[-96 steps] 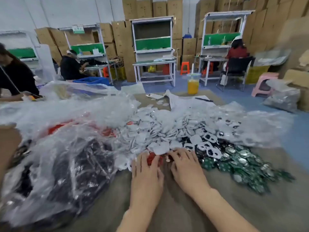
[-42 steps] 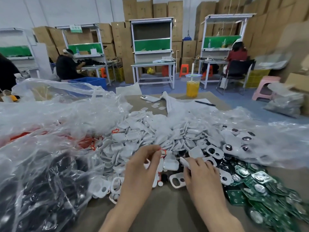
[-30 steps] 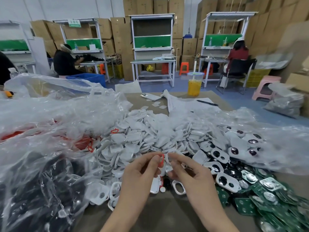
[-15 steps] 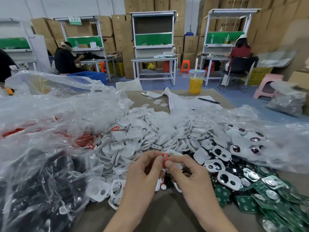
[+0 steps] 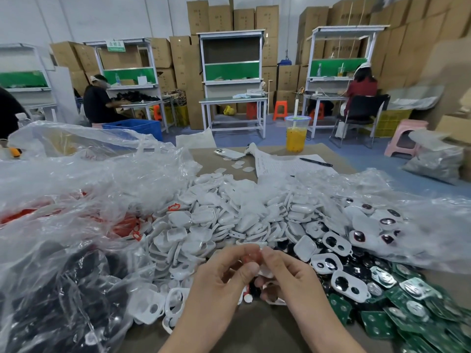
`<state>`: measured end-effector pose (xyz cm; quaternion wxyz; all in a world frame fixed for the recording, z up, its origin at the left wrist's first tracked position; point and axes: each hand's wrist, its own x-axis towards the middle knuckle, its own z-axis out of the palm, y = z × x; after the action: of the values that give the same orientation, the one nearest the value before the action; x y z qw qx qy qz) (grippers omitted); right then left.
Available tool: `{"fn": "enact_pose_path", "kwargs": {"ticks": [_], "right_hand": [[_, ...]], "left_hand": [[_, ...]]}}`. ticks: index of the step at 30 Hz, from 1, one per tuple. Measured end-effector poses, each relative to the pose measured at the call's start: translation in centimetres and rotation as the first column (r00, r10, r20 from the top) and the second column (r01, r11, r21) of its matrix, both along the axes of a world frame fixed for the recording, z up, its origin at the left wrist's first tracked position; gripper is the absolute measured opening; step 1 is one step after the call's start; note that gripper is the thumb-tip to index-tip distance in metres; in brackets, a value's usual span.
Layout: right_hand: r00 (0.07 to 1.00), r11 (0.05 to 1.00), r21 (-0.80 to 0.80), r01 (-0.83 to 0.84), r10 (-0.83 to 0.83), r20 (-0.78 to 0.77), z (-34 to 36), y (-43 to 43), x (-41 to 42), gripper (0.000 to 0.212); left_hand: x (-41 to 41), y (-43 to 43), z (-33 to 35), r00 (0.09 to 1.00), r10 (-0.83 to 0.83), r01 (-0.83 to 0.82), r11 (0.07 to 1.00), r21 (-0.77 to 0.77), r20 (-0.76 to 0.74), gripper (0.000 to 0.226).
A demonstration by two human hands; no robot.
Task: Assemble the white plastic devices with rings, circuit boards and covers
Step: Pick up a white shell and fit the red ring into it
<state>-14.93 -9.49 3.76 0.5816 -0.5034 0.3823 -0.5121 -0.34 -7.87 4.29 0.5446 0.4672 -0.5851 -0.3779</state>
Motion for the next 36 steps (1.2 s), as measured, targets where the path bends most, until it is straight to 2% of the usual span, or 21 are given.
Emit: {"fn": "enact_pose_path", "kwargs": {"ticks": [4, 8, 15, 17, 21, 25, 29, 33, 36], "right_hand": [[1.000, 1.000, -0.015, 0.009, -0.010, -0.023, 0.0, -0.1, -0.3, 0.039], [0.998, 0.999, -0.015, 0.031, -0.032, -0.049, 0.1, -0.1, -0.3, 0.039], [0.999, 1.000, 0.002, 0.018, -0.018, 0.040, 0.2, -0.1, -0.2, 0.028], [0.999, 1.000, -0.007, 0.022, -0.022, 0.029, 0.3, -0.1, -0.3, 0.027], [1.000, 0.999, -0.048, 0.005, -0.005, 0.012, 0.3, 0.0, -0.3, 0.023], [1.000, 0.998, -0.068, -0.017, 0.017, 0.000, 0.5, 0.1, -0.4, 0.024], [0.999, 0.997, -0.065, -0.041, 0.041, 0.005, 0.4, 0.2, -0.6, 0.017], [0.999, 0.997, -0.072, -0.033, 0.033, -0.002, 0.3, 0.2, -0.6, 0.015], [0.999, 0.997, -0.072, -0.031, 0.030, -0.013, 0.1, 0.0, -0.7, 0.017]], "left_hand": [[-0.1, -0.1, -0.5, 0.995, 0.039, -0.038, 0.999, -0.009, 0.095, 0.046], [-0.1, -0.2, -0.8, 0.987, 0.105, -0.103, 0.994, -0.020, 0.122, 0.042], [0.0, -0.3, -1.2, 0.983, 0.132, -0.127, 0.991, -0.044, 0.127, 0.039], [0.0, -0.3, -1.2, 0.984, 0.131, -0.127, 0.991, -0.041, 0.117, 0.036], [-0.2, -0.4, -1.2, 0.990, 0.138, -0.137, 0.990, -0.019, 0.037, 0.016], [0.0, -0.4, -1.1, 0.993, 0.121, -0.121, 0.993, -0.004, 0.004, 0.019], [0.0, -0.1, -0.8, 0.997, 0.056, -0.057, 0.998, -0.010, -0.049, 0.007], [0.0, -0.1, -0.7, 0.998, 0.018, -0.018, 1.000, -0.004, -0.059, 0.008], [0.0, 0.0, -0.5, 0.998, 0.018, -0.019, 1.000, -0.010, -0.064, 0.019]]}}
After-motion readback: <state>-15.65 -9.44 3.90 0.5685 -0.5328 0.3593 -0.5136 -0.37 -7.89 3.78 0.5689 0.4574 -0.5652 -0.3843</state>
